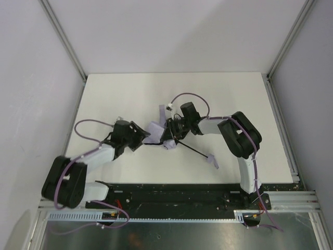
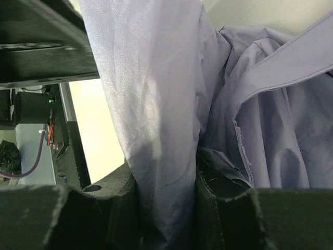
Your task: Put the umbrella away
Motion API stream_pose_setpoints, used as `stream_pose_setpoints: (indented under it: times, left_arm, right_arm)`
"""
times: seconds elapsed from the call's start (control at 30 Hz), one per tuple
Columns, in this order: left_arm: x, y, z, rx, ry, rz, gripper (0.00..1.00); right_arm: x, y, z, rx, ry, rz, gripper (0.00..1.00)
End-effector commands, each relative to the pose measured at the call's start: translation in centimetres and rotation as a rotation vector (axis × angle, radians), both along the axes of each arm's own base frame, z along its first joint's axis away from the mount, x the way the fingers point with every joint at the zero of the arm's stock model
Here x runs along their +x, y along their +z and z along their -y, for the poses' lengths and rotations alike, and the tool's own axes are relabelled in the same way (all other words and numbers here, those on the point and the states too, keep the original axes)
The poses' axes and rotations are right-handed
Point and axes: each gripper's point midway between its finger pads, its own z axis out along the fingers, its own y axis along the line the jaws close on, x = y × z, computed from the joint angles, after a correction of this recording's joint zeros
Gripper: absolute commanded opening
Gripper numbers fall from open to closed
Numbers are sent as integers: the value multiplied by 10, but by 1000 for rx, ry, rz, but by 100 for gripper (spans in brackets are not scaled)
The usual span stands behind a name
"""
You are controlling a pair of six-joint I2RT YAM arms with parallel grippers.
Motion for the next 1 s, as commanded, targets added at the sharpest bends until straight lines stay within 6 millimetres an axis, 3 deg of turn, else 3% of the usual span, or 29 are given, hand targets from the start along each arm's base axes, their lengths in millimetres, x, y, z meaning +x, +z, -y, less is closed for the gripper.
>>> stream_pose_setpoints:
  times: [0.0,0.17,0.27,0.47,0.7,0.87,0.97]
  left_arm:
    - [19,-9,8,59,-96,-9,64]
    - [17,-34,36,24,-164,-91,51]
    - [9,-45,57,-8,-216,-133,37]
    - [-18,-54,69,-52,-227,-167,9]
    - [-31,-52,60,-49,-190,-138,6]
    - [-27,-60,59,-39,-186,-148,0]
    - [-22,-66,53,-22,-175,-150,0]
  right_arm:
    - [2,15,4,5,-44,-7,0]
    - [5,37,-2,56,-47,32,0]
    - [10,46,-3,67,-61,68,0]
    - [30,66,1,60,-144,180,0]
    - [51,89,3,97,-246,262,0]
    - [41,112,3,202,-205,252,0]
    - [24,125,4,268,-123,220,0]
